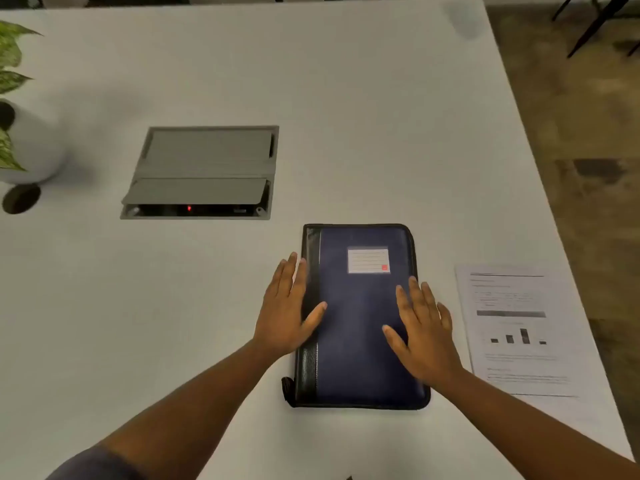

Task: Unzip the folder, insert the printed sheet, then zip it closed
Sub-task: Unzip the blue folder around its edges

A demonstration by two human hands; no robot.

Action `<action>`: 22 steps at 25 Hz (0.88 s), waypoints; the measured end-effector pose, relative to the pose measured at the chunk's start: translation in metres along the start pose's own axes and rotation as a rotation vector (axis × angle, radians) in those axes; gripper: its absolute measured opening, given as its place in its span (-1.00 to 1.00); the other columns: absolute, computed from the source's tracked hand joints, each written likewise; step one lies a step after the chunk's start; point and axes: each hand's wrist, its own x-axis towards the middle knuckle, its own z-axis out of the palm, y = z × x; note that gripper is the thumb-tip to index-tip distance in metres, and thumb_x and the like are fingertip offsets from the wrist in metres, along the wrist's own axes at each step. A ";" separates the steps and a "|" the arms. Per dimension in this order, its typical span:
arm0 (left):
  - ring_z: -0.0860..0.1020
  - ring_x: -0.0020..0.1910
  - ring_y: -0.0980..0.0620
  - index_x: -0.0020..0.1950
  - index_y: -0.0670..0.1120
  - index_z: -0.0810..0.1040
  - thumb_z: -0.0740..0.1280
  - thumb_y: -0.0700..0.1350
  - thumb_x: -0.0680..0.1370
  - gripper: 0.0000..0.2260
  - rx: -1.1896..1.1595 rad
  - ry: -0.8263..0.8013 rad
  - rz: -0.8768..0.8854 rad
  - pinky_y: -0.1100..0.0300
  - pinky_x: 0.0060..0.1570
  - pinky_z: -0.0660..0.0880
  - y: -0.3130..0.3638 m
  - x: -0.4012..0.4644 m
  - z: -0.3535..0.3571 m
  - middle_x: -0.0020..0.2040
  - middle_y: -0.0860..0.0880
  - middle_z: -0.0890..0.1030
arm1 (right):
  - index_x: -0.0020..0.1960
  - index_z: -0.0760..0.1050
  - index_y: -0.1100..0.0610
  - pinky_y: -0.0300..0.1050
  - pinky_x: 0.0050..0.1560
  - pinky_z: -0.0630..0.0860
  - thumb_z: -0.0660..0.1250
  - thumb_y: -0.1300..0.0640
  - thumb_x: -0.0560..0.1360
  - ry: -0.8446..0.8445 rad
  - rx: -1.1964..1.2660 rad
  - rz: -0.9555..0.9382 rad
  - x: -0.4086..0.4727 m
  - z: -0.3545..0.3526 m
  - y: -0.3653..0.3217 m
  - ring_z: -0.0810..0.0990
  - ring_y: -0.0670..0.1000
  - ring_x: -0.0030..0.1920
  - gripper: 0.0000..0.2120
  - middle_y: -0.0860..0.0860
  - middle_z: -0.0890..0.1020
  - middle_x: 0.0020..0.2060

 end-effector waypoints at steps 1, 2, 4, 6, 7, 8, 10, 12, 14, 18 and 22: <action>-0.17 0.63 0.02 0.62 0.09 -0.27 0.08 0.36 0.59 -0.22 -0.033 -0.032 -0.017 -0.02 0.57 0.06 -0.004 0.000 0.008 0.64 0.06 -0.25 | 0.59 -0.27 -0.08 0.22 0.50 0.03 -0.06 -0.34 0.56 -0.029 0.010 0.015 0.001 0.007 0.002 -0.17 0.08 0.59 -0.27 -0.02 -0.22 0.60; -0.17 0.62 0.07 0.61 0.12 -0.27 0.09 0.37 0.58 -0.22 -0.067 -0.048 -0.037 0.03 0.55 0.08 -0.010 0.002 0.016 0.63 0.09 -0.27 | 0.58 -0.29 -0.11 0.21 0.50 0.02 -0.06 -0.34 0.57 -0.037 0.021 0.024 0.004 0.014 0.008 -0.20 0.07 0.59 -0.27 -0.05 -0.26 0.59; -0.21 0.58 0.20 0.61 0.17 -0.27 0.12 0.37 0.58 -0.22 -0.129 -0.095 -0.083 0.13 0.49 0.10 -0.019 0.001 0.033 0.63 0.16 -0.29 | 0.57 -0.31 -0.14 0.19 0.50 0.00 -0.06 -0.33 0.57 -0.061 0.029 0.040 0.005 0.031 0.018 -0.23 0.05 0.59 -0.29 -0.09 -0.30 0.57; -0.19 0.58 0.23 0.63 0.16 -0.21 0.14 0.34 0.60 -0.24 -0.174 -0.104 -0.101 0.16 0.48 0.10 -0.026 0.007 0.046 0.63 0.17 -0.26 | 0.56 -0.32 -0.16 0.18 0.50 -0.02 -0.07 -0.34 0.58 -0.078 0.054 0.044 0.015 0.041 0.021 -0.26 0.05 0.58 -0.30 -0.09 -0.31 0.57; -0.12 0.60 0.17 0.64 0.14 -0.16 0.14 0.33 0.60 -0.26 -0.184 -0.103 -0.106 0.14 0.50 0.12 -0.028 0.009 0.051 0.64 0.15 -0.21 | 0.57 -0.31 -0.16 0.17 0.50 -0.03 -0.08 -0.35 0.58 -0.084 0.061 0.042 0.019 0.044 0.022 -0.26 0.05 0.58 -0.31 -0.08 -0.30 0.58; -0.01 0.61 0.08 0.65 0.11 -0.10 0.14 0.31 0.61 -0.28 -0.190 -0.096 -0.112 0.09 0.51 0.17 -0.031 0.013 0.054 0.65 0.12 -0.12 | 0.58 -0.28 -0.15 0.17 0.49 -0.04 -0.08 -0.35 0.58 -0.096 0.074 0.042 0.024 0.046 0.022 -0.26 0.06 0.58 -0.31 -0.06 -0.27 0.59; 0.17 0.53 -0.03 0.64 0.06 0.02 0.14 0.29 0.62 -0.33 -0.178 -0.058 -0.112 -0.01 0.48 0.29 -0.034 0.019 0.061 0.61 0.05 0.06 | 0.60 -0.19 -0.11 0.17 0.48 -0.06 -0.06 -0.34 0.58 -0.088 0.054 0.040 0.030 0.052 0.021 -0.23 0.09 0.59 -0.31 -0.02 -0.19 0.61; 0.25 0.45 -0.04 0.62 0.07 0.09 0.15 0.29 0.61 -0.36 -0.206 -0.025 -0.114 -0.01 0.41 0.36 -0.033 0.025 0.065 0.55 0.04 0.15 | 0.61 -0.05 -0.08 0.18 0.48 -0.02 -0.04 -0.33 0.58 -0.062 0.052 0.059 0.037 0.054 0.018 -0.17 0.11 0.59 -0.32 0.01 -0.08 0.62; 0.31 0.39 -0.02 0.59 0.07 0.15 0.17 0.28 0.61 -0.40 -0.233 0.007 -0.130 -0.01 0.36 0.42 -0.033 0.035 0.066 0.49 0.06 0.19 | 0.57 0.10 -0.07 0.21 0.47 0.04 -0.01 -0.34 0.57 -0.026 0.061 0.086 0.048 0.051 0.016 -0.06 0.12 0.59 -0.35 0.04 0.06 0.60; 0.34 0.37 0.00 0.58 0.04 0.15 0.20 0.25 0.61 -0.39 -0.243 0.057 -0.156 0.07 0.34 0.38 -0.037 0.071 0.063 0.49 0.04 0.21 | 0.47 0.30 -0.01 0.23 0.43 0.15 0.03 -0.29 0.57 0.033 0.089 0.066 0.094 0.035 0.008 0.11 0.13 0.55 -0.42 0.06 0.27 0.51; 0.29 0.39 -0.07 0.61 -0.04 0.14 0.19 0.19 0.63 -0.38 -0.236 0.013 -0.176 0.06 0.39 0.26 -0.045 0.122 0.053 0.55 -0.05 0.23 | 0.41 0.39 0.01 0.23 0.40 0.19 0.18 -0.15 0.57 0.018 0.107 -0.024 0.159 0.011 -0.006 0.22 0.12 0.50 -0.53 0.03 0.34 0.47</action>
